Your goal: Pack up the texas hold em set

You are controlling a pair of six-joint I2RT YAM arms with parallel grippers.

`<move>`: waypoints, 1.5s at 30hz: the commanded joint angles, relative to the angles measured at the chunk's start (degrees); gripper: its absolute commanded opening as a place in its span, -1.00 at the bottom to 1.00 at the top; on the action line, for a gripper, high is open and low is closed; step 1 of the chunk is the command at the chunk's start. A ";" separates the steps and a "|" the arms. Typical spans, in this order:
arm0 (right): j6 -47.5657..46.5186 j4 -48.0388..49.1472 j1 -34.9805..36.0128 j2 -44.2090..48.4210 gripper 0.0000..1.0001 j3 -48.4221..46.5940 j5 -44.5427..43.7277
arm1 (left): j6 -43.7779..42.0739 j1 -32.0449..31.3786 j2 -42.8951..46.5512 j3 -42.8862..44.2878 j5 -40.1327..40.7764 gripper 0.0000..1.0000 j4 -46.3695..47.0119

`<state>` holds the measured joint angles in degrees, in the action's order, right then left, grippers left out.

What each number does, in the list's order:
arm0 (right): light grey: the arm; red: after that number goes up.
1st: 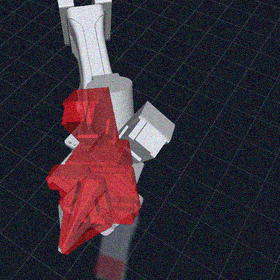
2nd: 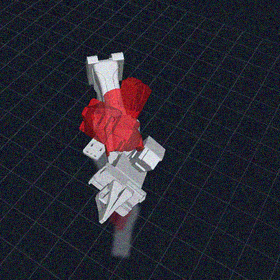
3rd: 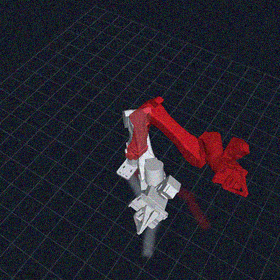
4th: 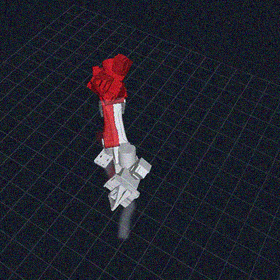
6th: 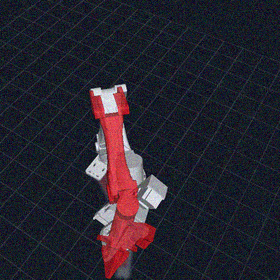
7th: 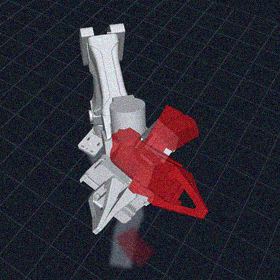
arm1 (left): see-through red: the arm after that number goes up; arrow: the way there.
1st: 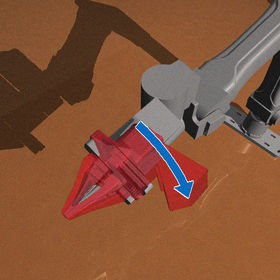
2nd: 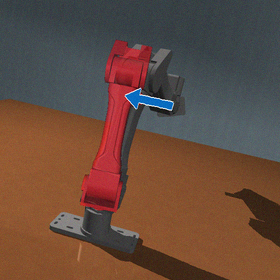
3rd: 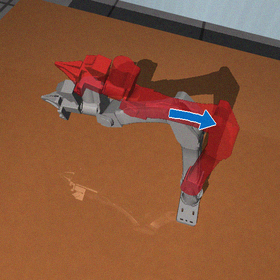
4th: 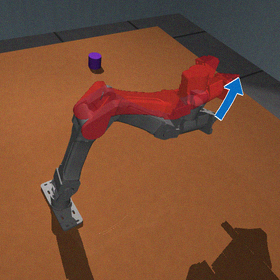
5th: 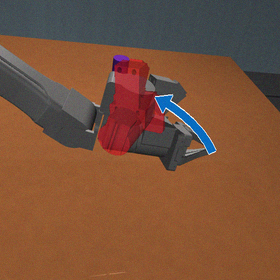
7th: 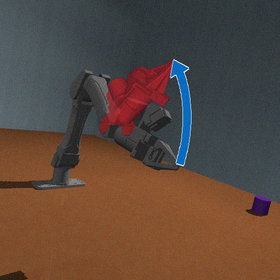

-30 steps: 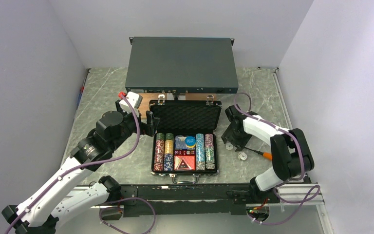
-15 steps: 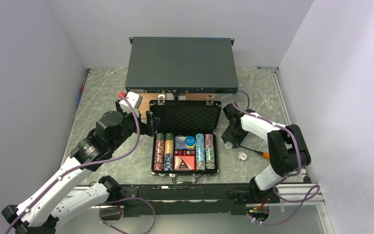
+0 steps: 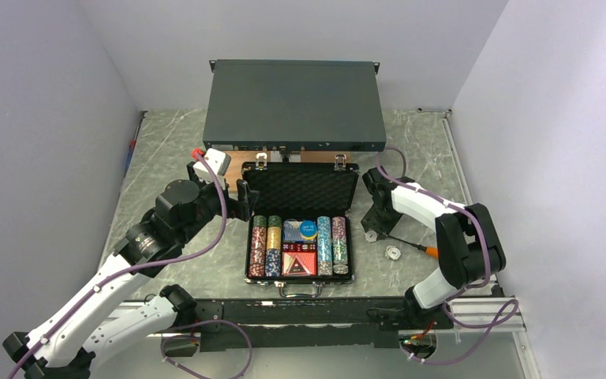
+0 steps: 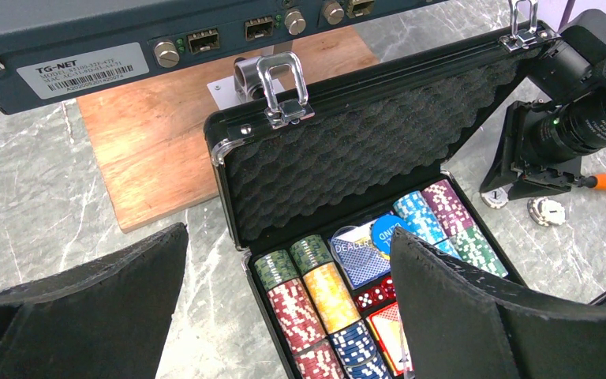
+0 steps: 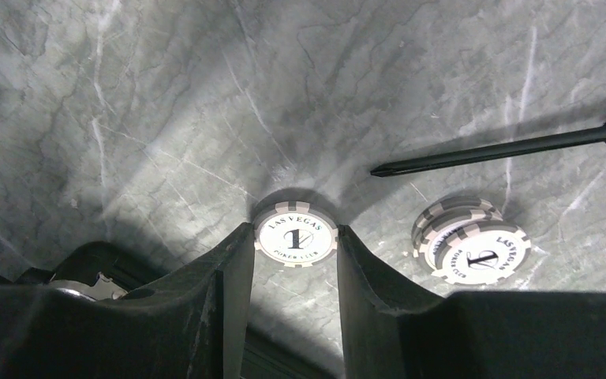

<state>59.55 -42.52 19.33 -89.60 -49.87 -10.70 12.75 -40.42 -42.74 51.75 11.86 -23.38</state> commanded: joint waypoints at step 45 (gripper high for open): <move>-0.88 -6.70 -8.94 18.20 -0.46 10.33 -2.90 | -0.06 0.24 -0.04 0.52 -0.93 0.98 1.84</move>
<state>59.09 -49.47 10.79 -71.46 -40.12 -13.19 12.78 -40.40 -42.76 51.75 11.64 -23.38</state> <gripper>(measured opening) 0.409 0.992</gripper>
